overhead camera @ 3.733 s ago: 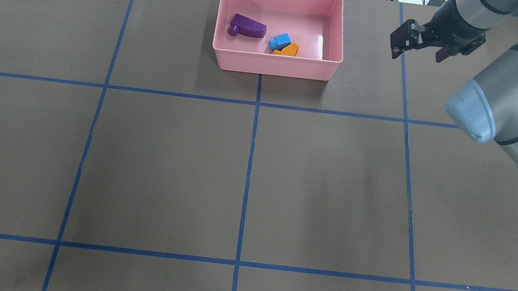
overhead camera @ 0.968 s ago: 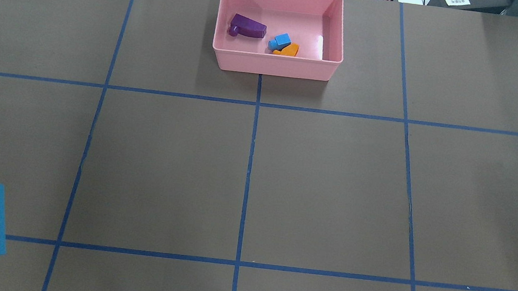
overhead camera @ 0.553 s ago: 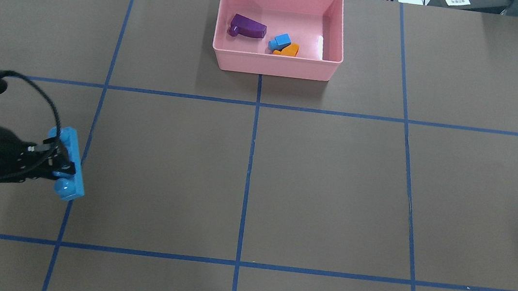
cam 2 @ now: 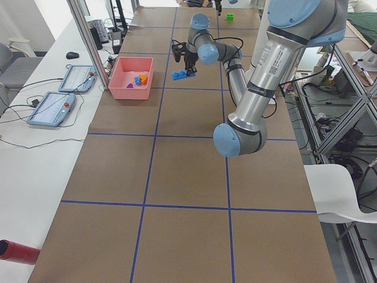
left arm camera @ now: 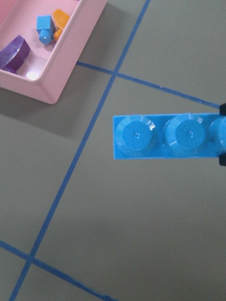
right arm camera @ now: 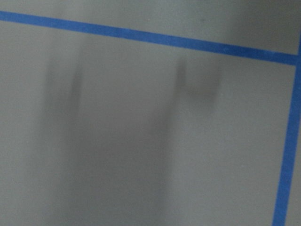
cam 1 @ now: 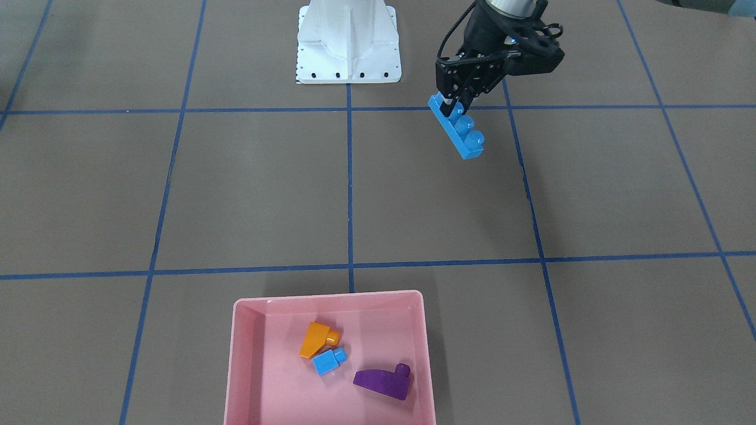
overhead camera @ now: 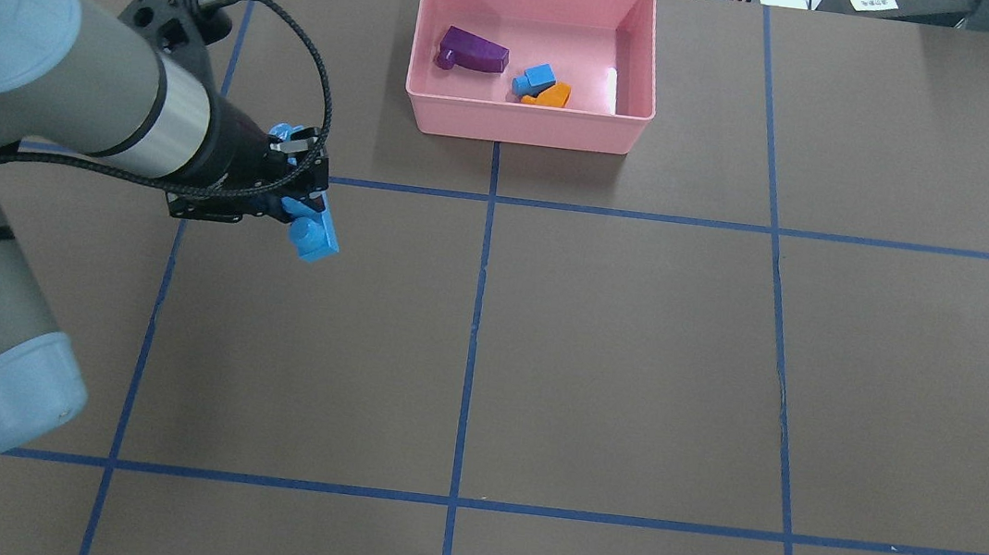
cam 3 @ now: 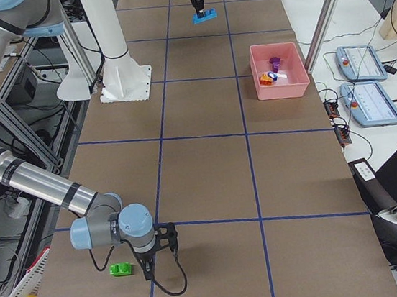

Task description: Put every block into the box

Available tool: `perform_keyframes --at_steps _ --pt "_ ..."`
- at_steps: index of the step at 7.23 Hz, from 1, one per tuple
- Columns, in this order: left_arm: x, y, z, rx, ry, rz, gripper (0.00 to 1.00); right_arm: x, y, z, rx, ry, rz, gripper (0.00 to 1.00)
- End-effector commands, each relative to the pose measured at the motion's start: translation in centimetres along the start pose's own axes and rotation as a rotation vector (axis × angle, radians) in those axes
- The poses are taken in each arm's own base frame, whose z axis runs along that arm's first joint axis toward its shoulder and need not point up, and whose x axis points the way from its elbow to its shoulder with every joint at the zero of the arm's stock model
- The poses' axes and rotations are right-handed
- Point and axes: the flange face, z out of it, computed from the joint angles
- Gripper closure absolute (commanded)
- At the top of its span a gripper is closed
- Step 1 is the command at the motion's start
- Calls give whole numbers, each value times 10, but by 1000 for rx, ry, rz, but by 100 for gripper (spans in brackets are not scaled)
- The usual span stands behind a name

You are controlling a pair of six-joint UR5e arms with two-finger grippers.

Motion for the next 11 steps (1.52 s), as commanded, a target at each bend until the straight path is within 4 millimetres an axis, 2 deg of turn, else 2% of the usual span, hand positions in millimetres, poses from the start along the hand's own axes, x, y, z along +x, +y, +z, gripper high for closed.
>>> perform_keyframes --at_steps 1,2,4,5,6,7,8,9,10,11 --pt "53 -13 12 12 10 -8 100 7 26 17 -18 -43 32 0" --pt "71 -19 19 18 5 -12 100 6 28 19 -23 -67 35 0" --pt "77 -21 20 21 5 -13 100 10 37 27 -43 -91 50 0" --pt "92 -24 27 22 1 -27 100 12 44 32 -55 -113 61 0" --pt "126 -32 39 48 -7 -33 100 15 50 37 -67 -121 66 0" --pt "150 -43 53 69 -9 -34 100 16 54 40 -74 -131 74 0" --pt "165 -61 67 87 15 -37 100 15 55 41 -76 -144 75 1" --pt "167 -75 70 101 21 -41 100 14 58 41 -79 -157 79 10" --pt "167 -79 72 105 17 -46 100 13 58 41 -79 -171 78 88" --pt "189 -91 82 135 17 -52 100 10 57 41 -75 -196 37 100"
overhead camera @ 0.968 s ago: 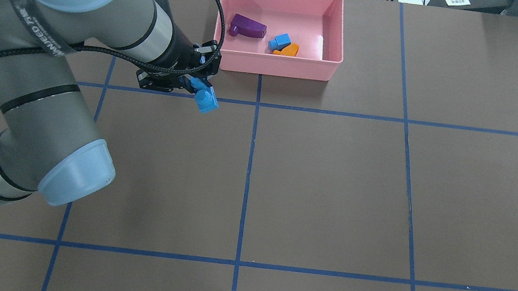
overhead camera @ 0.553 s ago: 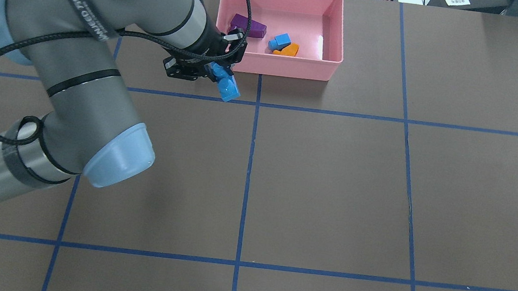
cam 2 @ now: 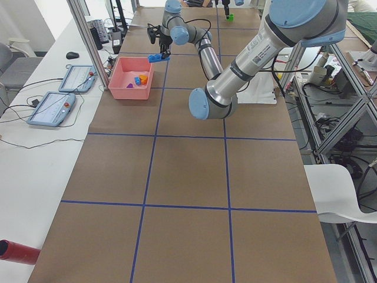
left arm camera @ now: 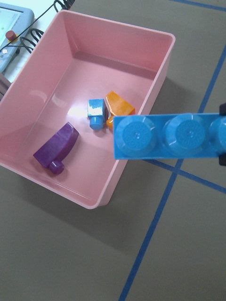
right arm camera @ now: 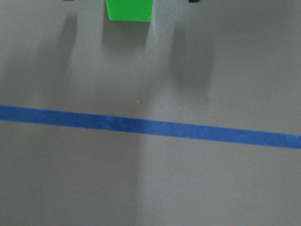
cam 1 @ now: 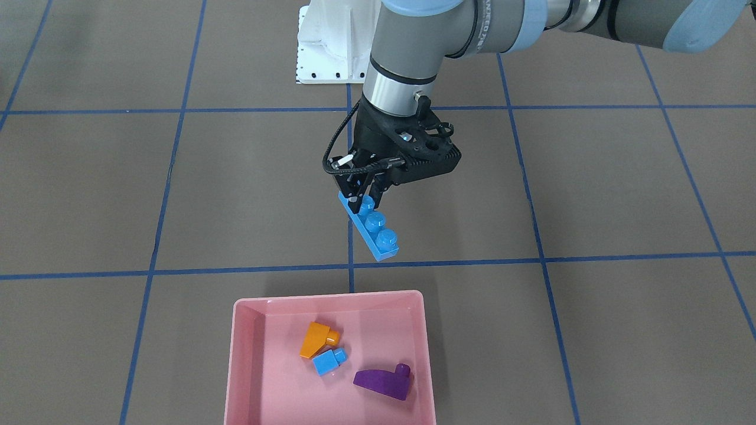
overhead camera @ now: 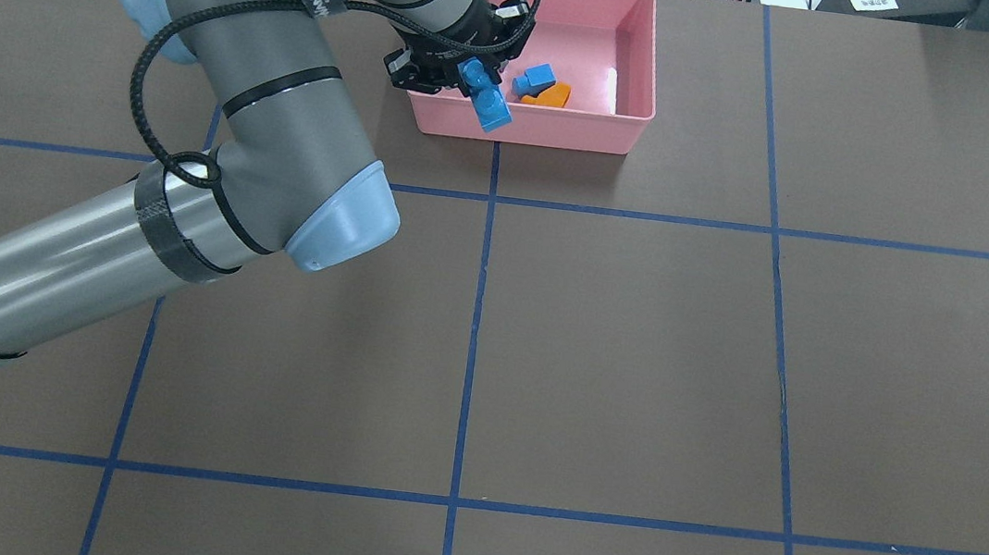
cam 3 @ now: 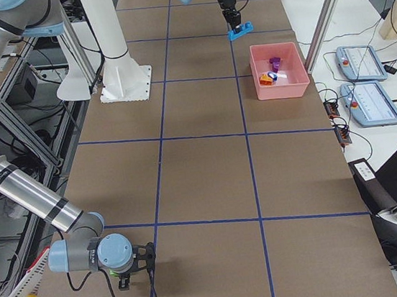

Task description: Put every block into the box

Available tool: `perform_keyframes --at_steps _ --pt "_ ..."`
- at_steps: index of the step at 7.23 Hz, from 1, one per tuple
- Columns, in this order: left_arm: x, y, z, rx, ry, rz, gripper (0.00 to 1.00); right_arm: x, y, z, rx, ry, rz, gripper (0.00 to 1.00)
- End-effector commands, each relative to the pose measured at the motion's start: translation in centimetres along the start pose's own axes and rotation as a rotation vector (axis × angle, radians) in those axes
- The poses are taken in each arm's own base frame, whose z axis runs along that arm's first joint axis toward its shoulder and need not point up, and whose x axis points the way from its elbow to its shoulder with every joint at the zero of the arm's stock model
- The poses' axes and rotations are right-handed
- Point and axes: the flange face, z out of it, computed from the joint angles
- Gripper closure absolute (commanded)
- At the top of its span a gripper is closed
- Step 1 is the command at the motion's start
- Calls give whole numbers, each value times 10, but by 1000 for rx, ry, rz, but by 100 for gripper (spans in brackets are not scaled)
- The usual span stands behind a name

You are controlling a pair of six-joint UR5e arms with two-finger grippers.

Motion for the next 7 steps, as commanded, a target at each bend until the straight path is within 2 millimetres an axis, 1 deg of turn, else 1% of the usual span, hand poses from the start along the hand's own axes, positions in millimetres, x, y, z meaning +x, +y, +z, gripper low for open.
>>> perform_keyframes --at_steps 1,2,3,4,5,6,7 --pt "46 -32 37 47 17 -27 100 -3 0 0 0 -31 -41 100" --pt "61 -54 53 62 56 -85 100 -4 0 0 1 -33 -38 100" --pt "70 -58 62 65 57 -104 100 -9 -3 -3 9 -54 -42 100" --pt "83 -61 67 95 59 -120 100 -20 -10 -12 27 -77 -57 100" --pt "92 -58 85 111 69 -145 100 -33 -20 -21 31 -92 -79 100" --pt "93 -52 96 134 78 -138 100 -53 -39 -38 33 -118 -76 100" --pt "96 -54 103 163 83 -138 100 -83 -62 -68 27 -136 -53 100"
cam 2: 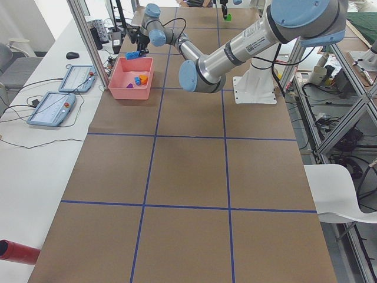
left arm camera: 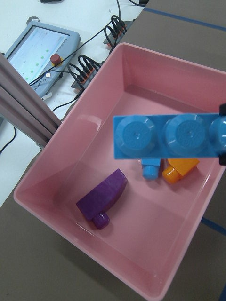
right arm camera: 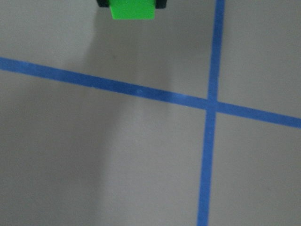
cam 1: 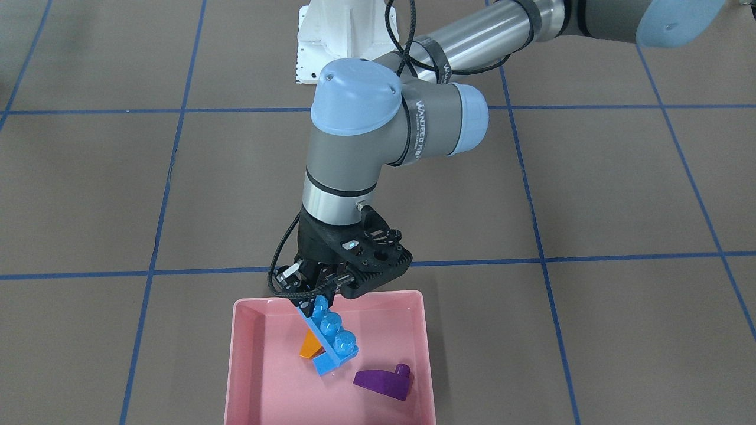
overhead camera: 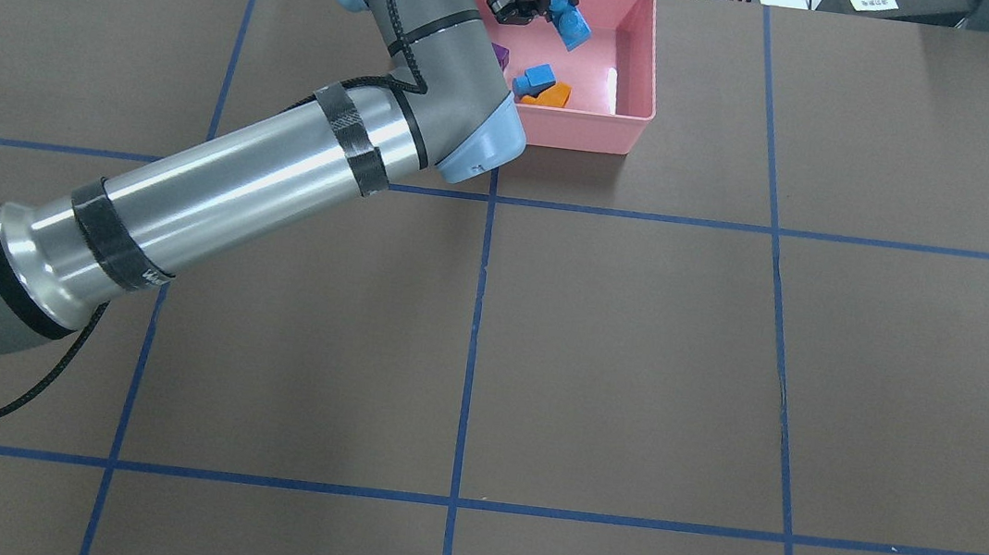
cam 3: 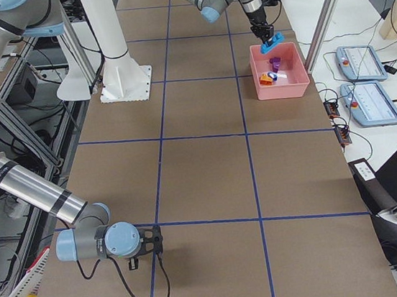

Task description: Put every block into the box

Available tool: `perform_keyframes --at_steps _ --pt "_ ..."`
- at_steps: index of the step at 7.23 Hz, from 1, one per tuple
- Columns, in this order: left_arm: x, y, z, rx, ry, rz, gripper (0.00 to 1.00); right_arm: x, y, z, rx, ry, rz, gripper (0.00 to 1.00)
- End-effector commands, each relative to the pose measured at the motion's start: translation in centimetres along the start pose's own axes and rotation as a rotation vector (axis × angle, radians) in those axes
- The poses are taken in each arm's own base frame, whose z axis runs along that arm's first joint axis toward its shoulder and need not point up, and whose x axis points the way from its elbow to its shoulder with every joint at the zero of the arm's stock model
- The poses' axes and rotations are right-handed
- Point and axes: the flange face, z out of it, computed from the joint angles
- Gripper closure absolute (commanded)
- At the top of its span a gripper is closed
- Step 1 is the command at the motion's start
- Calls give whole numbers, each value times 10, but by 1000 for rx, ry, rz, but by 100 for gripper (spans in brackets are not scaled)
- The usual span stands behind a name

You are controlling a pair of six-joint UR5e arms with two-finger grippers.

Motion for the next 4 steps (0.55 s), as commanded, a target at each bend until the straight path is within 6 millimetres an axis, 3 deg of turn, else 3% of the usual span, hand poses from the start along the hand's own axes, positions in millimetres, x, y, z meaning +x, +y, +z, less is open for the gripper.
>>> perform_keyframes --at_steps 1,2,3,4 --pt "3 2 24 43 24 1 100 -70 -51 -57 -12 -24 49 100" --pt "0 -3 38 62 31 0 100 -98 -98 -92 7 -23 79 100" --pt "-4 -5 43 62 40 6 52 -115 -134 -121 32 -24 100 100" --pt "-3 6 45 51 42 18 1 -132 -185 -156 64 -23 109 100"
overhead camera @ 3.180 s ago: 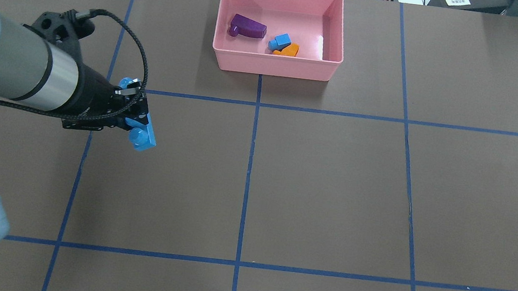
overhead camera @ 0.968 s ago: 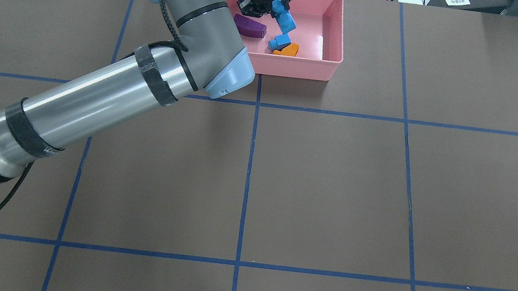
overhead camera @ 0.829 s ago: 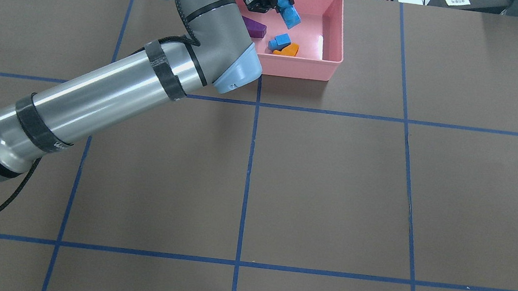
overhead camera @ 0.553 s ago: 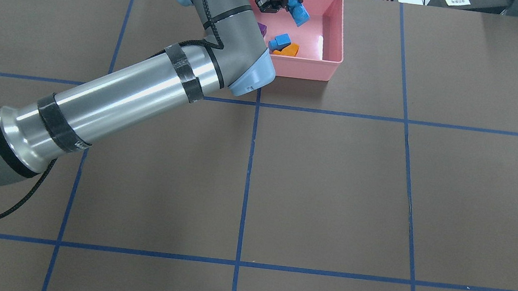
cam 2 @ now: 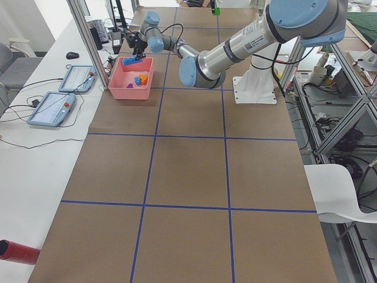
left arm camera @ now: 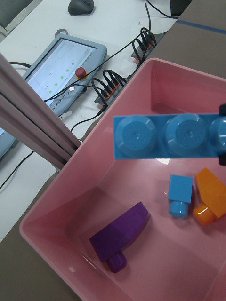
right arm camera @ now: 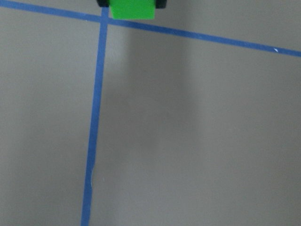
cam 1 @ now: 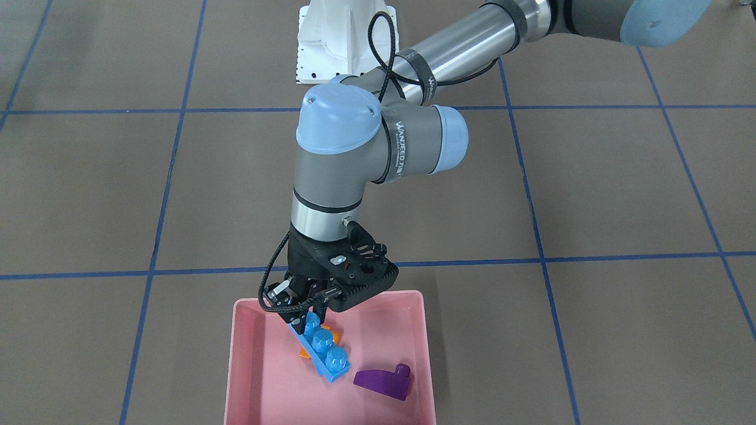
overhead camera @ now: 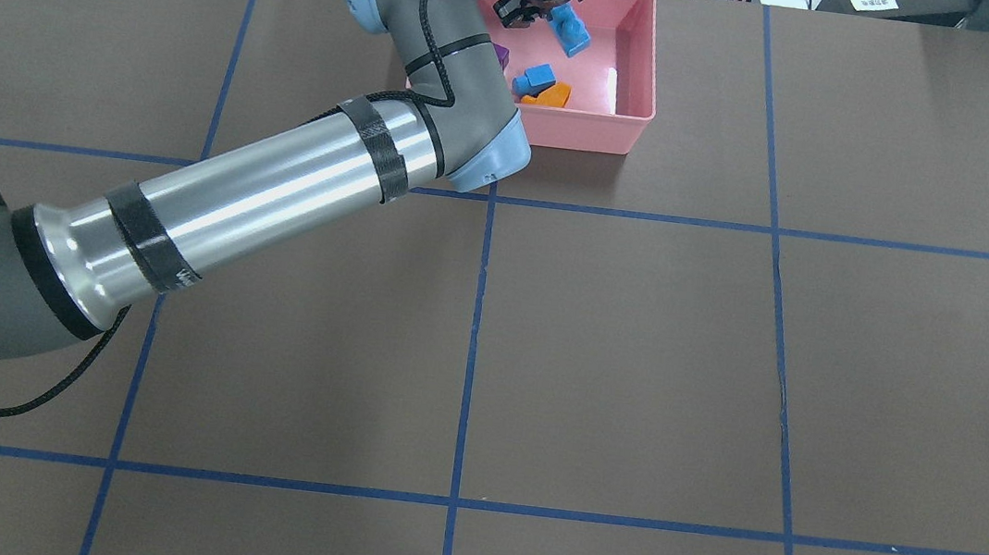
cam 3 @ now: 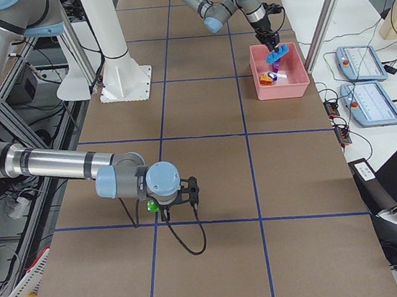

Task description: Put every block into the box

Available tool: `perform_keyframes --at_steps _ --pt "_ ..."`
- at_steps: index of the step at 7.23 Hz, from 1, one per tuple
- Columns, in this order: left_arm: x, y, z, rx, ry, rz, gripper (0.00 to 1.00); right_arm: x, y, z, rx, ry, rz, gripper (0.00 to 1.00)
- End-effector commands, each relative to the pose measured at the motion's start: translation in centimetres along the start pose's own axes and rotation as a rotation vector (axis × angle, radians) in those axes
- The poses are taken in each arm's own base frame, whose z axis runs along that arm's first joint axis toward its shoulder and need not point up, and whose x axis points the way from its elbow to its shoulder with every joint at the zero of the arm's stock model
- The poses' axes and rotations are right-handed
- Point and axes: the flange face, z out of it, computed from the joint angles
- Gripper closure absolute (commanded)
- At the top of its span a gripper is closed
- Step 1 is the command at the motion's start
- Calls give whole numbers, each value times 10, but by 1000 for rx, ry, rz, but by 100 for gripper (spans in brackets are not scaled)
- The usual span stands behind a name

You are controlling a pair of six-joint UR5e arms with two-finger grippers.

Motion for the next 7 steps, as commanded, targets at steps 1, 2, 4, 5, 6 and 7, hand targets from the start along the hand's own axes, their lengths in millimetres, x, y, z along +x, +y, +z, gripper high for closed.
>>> perform_keyframes --at_steps 1,2,4,5,6,7 --pt "-1 16 4 -14 8 15 0 -65 -107 -86 59 10 29 100" --pt "8 17 -10 -23 35 20 0 -112 -159 -132 71 40 21 100" --pt "14 -2 -37 -88 -48 64 0 -207 -235 -196 107 65 68 100" --pt "20 -20 -61 -107 -90 128 0 -273 -258 -194 108 62 96 100" --pt "16 -45 -73 -140 -151 177 0 -337 -271 -184 105 53 125 100" --pt "0 -71 -80 -181 -208 233 0 -403 -289 -178 109 39 151 100"
